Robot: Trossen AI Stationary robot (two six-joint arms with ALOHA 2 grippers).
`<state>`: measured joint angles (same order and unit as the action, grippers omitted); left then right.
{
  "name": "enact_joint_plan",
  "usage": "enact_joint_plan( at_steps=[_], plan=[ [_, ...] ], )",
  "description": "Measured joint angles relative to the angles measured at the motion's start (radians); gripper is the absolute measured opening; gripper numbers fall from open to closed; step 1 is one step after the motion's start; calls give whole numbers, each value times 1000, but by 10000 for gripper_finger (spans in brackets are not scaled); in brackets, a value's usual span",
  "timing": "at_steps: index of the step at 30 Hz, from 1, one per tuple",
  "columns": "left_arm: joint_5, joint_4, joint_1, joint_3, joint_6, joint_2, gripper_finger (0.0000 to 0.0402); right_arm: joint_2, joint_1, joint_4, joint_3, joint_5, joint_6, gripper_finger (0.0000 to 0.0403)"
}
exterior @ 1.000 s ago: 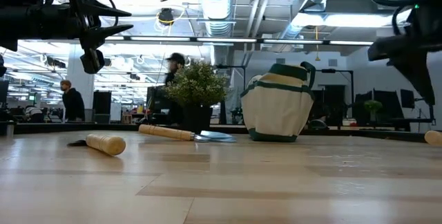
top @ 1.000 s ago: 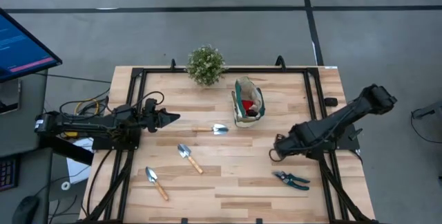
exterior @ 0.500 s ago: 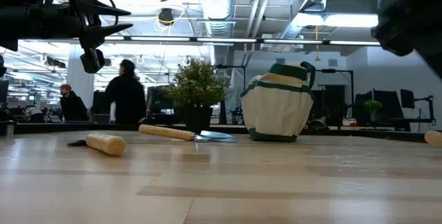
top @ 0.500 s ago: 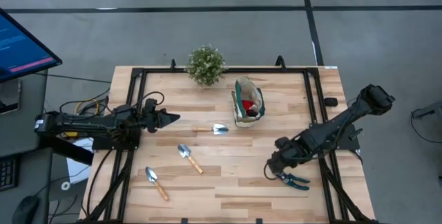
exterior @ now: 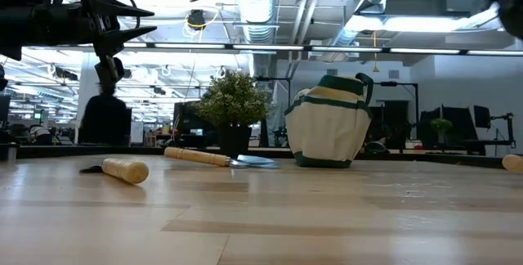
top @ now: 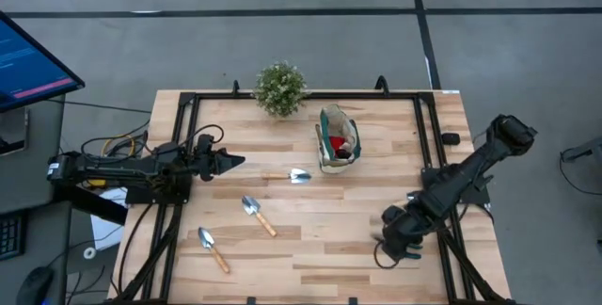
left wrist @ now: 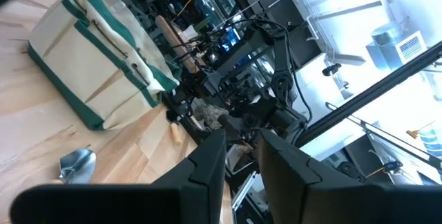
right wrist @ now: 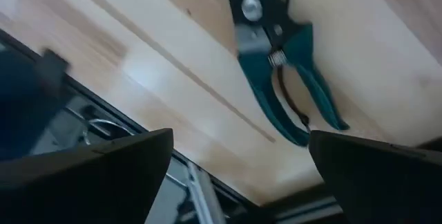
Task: Pick & Place Garden tools in Gardening bag
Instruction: Put the brown trowel into the white gardening bag
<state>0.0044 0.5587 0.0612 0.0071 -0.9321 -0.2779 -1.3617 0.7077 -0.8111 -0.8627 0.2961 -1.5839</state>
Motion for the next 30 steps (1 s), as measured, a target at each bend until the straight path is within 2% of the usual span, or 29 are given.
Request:
enact_joint_plan(
  at_steps=[4, 9, 14, 21, 25, 30],
  plan=[
    [0, 0, 0, 0, 0, 0, 85, 0, 41, -85, 0, -1, -52, 330],
    [-2, 0, 0, 0, 0, 0, 85, 1, 4, -280, 0, -80, -524, 330],
    [-8, 4, 0, 0, 0, 0, 85, 8, -74, -351, 0, -198, -783, 330],
    [-19, 8, 0, 0, 0, 0, 85, 8, -235, -360, 0, -347, -824, 330],
    [-19, 13, 0, 0, -21, 0, 85, 8, -298, -418, 0, -349, -826, 330],
    [-19, 13, 0, 0, -26, 0, 85, 8, -296, -446, 1, -298, -827, 330]
  ],
)
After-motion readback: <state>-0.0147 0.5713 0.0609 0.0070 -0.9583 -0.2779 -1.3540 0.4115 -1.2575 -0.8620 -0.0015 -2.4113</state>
